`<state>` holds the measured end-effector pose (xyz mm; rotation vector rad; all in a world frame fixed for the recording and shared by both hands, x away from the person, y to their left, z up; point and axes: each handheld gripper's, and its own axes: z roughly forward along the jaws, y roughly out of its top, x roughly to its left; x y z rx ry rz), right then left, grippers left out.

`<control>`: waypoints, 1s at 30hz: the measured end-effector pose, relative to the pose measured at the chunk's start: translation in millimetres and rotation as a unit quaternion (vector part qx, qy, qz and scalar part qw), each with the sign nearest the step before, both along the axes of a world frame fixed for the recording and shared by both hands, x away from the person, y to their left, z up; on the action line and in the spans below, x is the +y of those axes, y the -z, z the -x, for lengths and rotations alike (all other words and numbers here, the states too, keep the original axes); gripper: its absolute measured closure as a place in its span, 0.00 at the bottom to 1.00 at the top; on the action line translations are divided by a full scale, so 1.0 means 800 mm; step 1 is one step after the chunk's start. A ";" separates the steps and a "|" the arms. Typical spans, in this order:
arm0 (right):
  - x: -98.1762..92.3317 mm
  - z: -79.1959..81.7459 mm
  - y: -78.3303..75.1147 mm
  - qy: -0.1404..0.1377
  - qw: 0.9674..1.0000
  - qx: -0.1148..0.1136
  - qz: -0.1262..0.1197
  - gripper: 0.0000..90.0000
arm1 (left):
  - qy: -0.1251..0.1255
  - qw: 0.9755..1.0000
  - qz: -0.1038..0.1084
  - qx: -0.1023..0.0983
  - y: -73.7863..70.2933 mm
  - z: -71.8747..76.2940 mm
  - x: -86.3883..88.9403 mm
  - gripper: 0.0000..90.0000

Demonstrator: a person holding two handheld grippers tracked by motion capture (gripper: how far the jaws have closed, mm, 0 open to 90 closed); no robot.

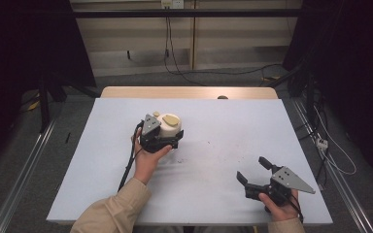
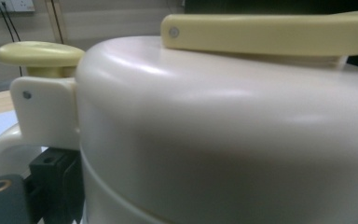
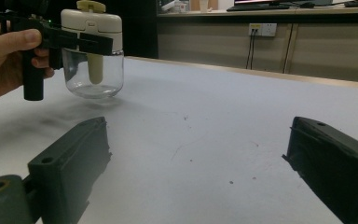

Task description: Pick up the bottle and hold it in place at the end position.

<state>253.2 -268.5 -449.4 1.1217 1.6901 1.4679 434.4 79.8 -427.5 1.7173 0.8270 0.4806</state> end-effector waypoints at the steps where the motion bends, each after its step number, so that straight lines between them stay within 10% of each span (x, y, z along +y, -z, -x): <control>1: 0.000 0.000 0.000 0.000 1.000 0.000 0.000 0.06 | 0.000 1.000 0.001 0.000 0.000 0.000 -0.001 0.07; 30: -0.002 -0.001 0.001 -0.006 1.000 0.003 -0.001 0.05 | 0.006 1.000 0.002 0.010 0.008 -0.012 -0.027 0.07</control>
